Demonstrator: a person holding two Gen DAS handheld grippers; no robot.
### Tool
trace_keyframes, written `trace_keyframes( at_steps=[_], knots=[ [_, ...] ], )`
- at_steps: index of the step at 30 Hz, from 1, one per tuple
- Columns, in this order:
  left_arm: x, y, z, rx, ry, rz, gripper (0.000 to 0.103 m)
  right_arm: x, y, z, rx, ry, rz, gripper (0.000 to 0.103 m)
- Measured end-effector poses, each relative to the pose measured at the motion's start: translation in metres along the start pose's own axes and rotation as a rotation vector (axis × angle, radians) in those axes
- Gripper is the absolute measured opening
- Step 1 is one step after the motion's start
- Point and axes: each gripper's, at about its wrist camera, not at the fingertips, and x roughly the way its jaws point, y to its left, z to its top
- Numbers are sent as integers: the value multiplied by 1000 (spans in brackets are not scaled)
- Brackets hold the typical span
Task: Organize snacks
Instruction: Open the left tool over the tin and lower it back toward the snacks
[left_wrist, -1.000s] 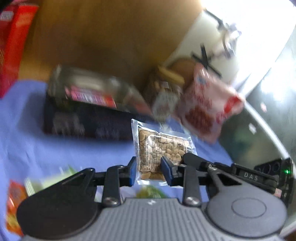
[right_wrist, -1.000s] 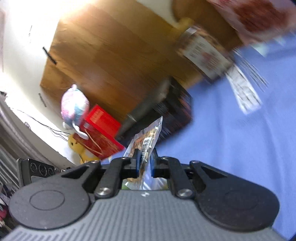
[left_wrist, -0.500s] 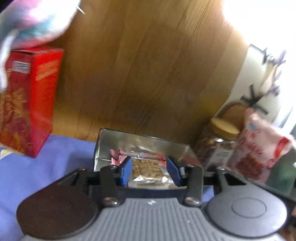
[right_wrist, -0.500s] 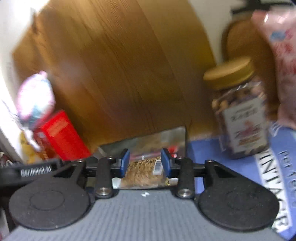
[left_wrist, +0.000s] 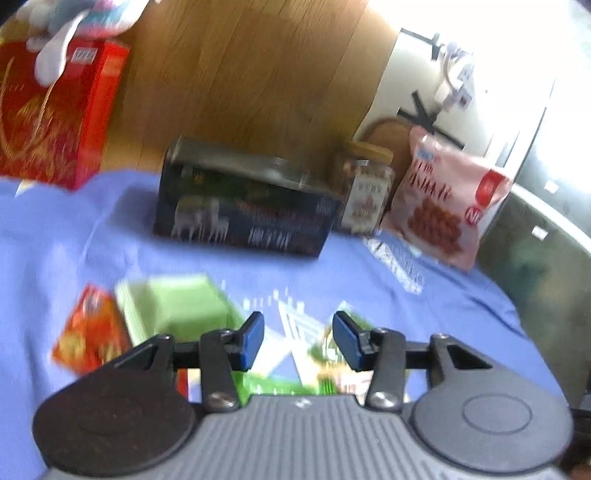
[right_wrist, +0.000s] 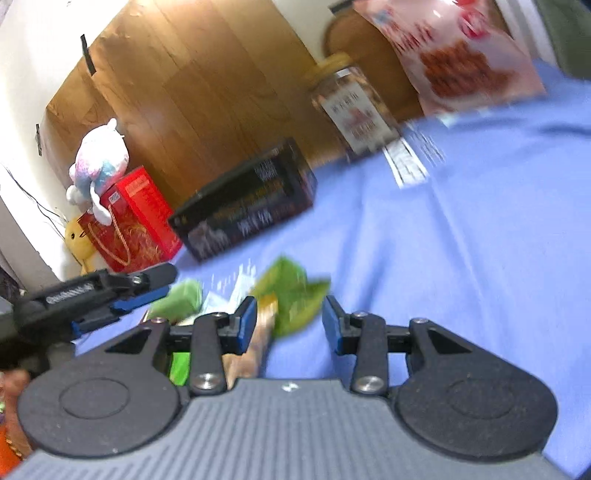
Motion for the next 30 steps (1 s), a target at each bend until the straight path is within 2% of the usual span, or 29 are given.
trace_keyframes(
  at_steps=[9,17,30],
  knots=[
    [-20,-16,-23,59,-40,96,45,-33,3,-16,27,10,43,42],
    [-27,-23,-24,70,-41,80,45,-38,-5,-18,82,16,66,42],
    [-23,-27,-27,78,-30,24,45,-35,-7,-18,89,31,57,42]
  ],
)
